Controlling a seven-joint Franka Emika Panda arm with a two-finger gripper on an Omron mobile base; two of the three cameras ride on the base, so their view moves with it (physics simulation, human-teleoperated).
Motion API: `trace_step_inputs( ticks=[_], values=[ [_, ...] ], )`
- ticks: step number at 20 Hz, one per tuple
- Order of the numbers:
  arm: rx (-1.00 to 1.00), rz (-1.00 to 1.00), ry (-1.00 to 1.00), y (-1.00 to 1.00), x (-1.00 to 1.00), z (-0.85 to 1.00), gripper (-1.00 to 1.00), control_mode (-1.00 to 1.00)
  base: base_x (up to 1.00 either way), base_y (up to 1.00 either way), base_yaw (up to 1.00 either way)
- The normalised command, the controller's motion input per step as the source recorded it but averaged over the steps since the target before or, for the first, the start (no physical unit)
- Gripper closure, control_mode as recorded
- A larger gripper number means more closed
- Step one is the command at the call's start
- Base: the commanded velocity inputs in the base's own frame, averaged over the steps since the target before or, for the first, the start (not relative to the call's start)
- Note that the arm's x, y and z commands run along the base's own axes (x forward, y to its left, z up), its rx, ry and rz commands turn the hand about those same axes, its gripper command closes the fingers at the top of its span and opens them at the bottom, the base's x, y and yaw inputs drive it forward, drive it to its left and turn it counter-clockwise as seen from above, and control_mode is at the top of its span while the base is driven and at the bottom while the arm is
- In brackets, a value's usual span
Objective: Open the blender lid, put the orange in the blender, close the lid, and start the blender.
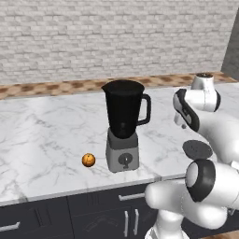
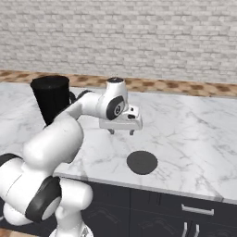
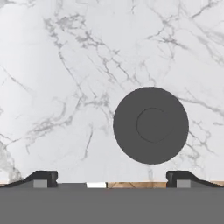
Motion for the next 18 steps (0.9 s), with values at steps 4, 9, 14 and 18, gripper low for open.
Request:
trace_step_inputs(
  ticks=[4, 9, 14, 18],
  values=[
    [-0.02, 0.06, -0.02, 0.87, -0.73, 0.02, -1.0, -1.0, 0.0, 0.0, 0.0],
    [0.0, 0.16, -0.01, 0.99, -0.55, 0.14, -1.0, -1.0, 0.0, 0.0, 0.0],
    [0.0, 0.1, 0.05, 1.0, -0.39, 0.32, -1.0, -1.0, 0.0, 0.0, 0.0],
    [-0.01, 0.13, 0.09, 1.0, -0.38, 0.07, -1.0, -1.0, 0.0, 0.0, 0.0]
  ],
)
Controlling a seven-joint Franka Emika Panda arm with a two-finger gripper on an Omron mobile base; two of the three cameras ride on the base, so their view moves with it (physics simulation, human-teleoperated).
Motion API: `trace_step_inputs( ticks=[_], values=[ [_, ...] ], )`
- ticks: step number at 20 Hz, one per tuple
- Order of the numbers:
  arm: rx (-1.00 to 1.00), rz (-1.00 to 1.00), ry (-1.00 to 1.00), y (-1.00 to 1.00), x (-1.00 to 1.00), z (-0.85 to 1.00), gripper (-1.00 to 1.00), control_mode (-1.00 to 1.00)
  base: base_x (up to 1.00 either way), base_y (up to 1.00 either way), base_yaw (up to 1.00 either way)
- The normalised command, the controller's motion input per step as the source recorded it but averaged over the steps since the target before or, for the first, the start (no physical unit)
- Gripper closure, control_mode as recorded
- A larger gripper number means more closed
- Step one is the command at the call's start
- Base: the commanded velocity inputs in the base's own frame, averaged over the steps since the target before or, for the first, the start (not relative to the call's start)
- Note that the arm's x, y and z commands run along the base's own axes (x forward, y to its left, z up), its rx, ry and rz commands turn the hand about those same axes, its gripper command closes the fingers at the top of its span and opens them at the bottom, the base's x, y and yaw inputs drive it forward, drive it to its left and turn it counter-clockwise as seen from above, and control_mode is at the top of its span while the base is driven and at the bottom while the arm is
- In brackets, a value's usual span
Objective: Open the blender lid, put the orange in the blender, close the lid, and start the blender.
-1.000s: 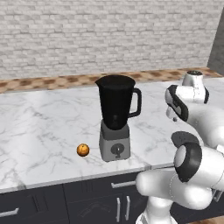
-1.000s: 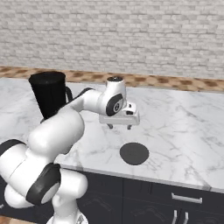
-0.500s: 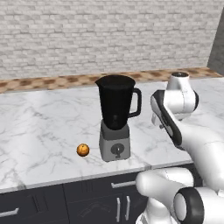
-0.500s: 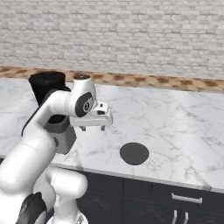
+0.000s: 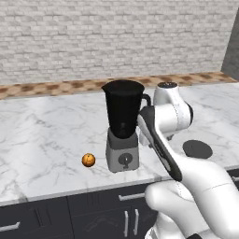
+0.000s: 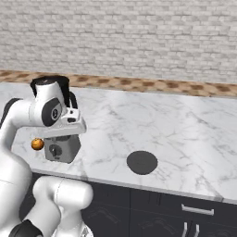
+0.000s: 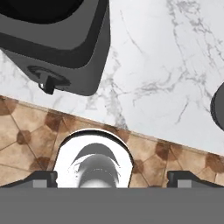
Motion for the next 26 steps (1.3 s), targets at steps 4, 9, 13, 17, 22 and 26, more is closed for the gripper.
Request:
trace_step_inputs(
  ticks=[4, 9, 13, 17, 22, 26],
  values=[
    [-0.06, 0.14, 0.05, 1.0, -0.46, 0.0, -1.0, -1.0, 0.0, 0.0, 0.0],
    [-0.13, 0.13, 0.02, 1.0, -0.42, 0.0, -1.0, -1.0, 0.0, 0.0, 0.0],
    [-0.18, 0.12, 0.03, 1.0, -0.1, -0.01, -1.0, -1.0, 0.0, 0.0, 0.0],
    [-0.24, 0.14, 0.04, 0.98, 0.0, -0.15, -1.0, -1.0, 0.0, 0.0, 0.0],
    [-0.23, 0.2, 0.1, 0.67, 0.36, -0.27, -1.0, -1.0, 0.0, 0.0, 0.0],
    [-0.12, 0.25, 0.07, 0.13, 0.74, -0.36, -1.0, -1.0, 0.0, 0.0, 0.0]
  ],
)
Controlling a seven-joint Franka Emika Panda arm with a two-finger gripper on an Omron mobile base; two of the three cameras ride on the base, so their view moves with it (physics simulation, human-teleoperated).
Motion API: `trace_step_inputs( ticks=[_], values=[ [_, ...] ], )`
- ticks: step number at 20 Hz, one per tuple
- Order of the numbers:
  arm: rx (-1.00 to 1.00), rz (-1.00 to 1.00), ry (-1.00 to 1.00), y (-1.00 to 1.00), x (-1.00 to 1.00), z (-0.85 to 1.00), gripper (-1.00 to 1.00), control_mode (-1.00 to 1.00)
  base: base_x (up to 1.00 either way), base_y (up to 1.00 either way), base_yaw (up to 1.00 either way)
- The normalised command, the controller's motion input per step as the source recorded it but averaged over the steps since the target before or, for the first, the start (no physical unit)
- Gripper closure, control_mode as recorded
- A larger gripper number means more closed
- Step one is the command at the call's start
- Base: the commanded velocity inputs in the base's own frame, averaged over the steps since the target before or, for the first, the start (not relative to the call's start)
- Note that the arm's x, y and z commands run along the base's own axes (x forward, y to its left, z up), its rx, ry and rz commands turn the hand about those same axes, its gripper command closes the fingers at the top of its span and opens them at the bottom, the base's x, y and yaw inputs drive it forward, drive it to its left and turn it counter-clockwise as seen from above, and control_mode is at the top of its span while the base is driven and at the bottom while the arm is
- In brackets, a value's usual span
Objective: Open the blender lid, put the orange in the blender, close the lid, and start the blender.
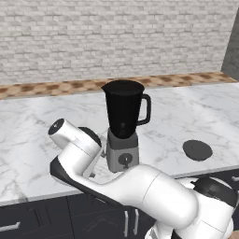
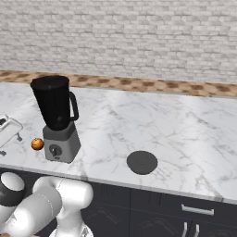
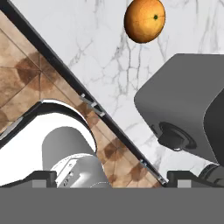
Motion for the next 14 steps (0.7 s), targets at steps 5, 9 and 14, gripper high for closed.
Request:
trace_step_inputs(
  ticks=[5, 9, 14],
  values=[
    [-0.02, 0.23, 0.0, 0.05, 0.65, -0.43, -1.0, -1.0, 0.0, 0.0, 0.0],
    [0.0, 0.19, -0.01, 0.08, 0.44, -0.46, -1.0, -1.0, 0.0, 0.0, 0.0],
    [0.0, 0.16, 0.0, 0.01, 0.43, -0.3, -1.0, -1.0, 0.0, 0.0, 0.0]
  ],
)
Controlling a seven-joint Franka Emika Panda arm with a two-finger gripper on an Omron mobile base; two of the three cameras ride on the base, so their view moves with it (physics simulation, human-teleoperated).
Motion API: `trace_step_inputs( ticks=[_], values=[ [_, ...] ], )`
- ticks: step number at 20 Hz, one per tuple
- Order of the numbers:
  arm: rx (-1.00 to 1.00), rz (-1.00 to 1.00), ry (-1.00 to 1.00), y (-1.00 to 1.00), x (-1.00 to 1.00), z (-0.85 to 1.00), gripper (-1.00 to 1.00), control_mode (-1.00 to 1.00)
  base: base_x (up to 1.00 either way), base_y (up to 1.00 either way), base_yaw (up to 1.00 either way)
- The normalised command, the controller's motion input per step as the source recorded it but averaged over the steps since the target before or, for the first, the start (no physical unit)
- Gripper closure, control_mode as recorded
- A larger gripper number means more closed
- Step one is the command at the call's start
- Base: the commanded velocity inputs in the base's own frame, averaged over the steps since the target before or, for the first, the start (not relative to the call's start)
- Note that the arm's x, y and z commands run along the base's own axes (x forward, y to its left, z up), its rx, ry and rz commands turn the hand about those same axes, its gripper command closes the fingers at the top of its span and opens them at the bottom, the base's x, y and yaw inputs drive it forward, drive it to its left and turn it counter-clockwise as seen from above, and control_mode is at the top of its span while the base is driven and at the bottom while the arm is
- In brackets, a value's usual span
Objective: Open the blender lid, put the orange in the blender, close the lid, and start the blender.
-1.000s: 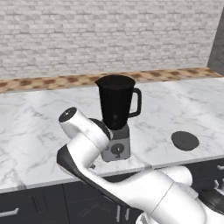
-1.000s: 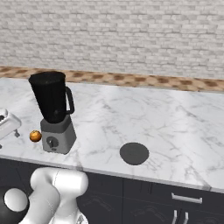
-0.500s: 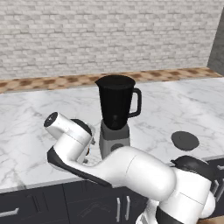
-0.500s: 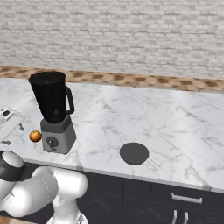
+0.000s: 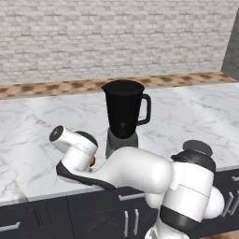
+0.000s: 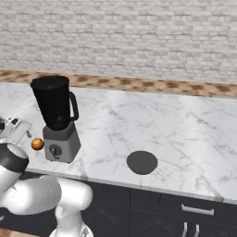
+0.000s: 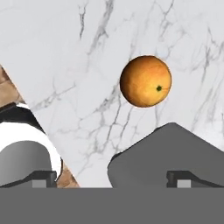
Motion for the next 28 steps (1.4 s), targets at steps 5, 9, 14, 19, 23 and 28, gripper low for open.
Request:
trace_step_inputs(
  ticks=[5, 9, 14, 19, 23, 28],
  values=[
    [0.0, 0.07, 0.0, 0.01, 0.45, -0.2, -1.0, -1.0, 0.0, 0.0, 0.0],
    [0.0, 0.02, 0.0, 0.14, 0.21, -0.23, -1.0, -1.0, 0.0, 0.0, 0.0],
    [0.0, 0.0, 0.0, 0.14, 0.18, -0.18, -1.0, -1.0, 0.0, 0.0, 0.0],
    [0.0, 0.0, -0.01, 0.1, 0.24, -0.11, -1.0, -1.0, 0.0, 0.0, 0.0],
    [0.0, 0.02, -0.03, 0.12, 0.3, -0.07, -1.0, -1.0, 0.0, 0.0, 0.0],
    [0.0, 0.0, -0.05, 0.0, 0.11, -0.1, -1.0, -1.0, 0.0, 0.0, 0.0]
  ],
)
